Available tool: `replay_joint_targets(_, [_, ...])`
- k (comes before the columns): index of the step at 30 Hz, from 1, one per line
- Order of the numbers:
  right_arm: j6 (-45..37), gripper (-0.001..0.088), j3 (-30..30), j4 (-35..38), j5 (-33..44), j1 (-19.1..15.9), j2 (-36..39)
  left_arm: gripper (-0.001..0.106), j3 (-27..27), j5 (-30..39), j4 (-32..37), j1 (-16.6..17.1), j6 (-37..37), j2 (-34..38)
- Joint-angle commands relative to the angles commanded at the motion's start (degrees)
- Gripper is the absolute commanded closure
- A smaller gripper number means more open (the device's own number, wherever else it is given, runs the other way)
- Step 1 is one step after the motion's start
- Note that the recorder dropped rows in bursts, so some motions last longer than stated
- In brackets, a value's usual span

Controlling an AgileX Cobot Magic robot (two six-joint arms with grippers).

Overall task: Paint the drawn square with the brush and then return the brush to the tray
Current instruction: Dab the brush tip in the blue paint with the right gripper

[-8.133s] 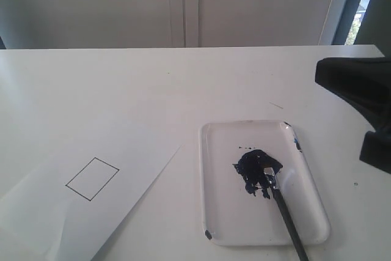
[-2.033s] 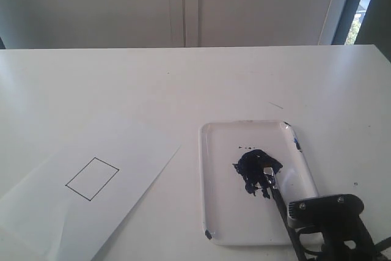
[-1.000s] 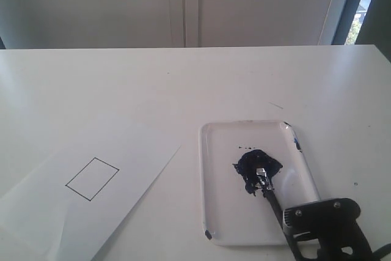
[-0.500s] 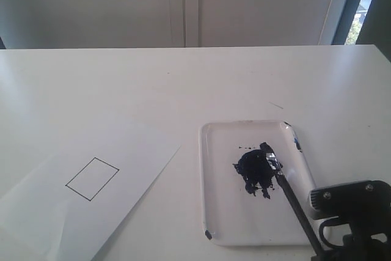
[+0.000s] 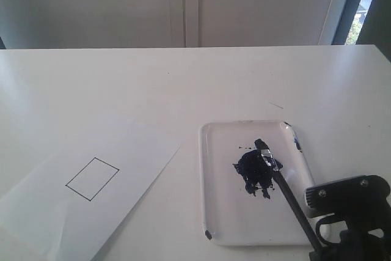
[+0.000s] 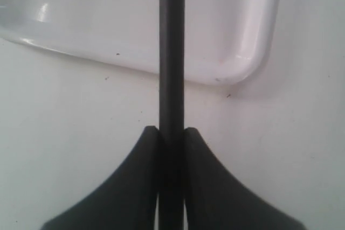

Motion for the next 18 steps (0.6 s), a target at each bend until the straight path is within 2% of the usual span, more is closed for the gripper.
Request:
replay_joint_targets(6, [-1.6,0.0868,0.2,4.8,-0.6,0.0,0.4,0.105,0.0,0.0,0.0,0.0,0.0,0.0])
replay_joint_targets(18, [-1.9,0.0868,0.2,2.3,-1.4,-0.2,6.1,0.105,0.0,0.0,0.0,0.0,0.0,0.0])
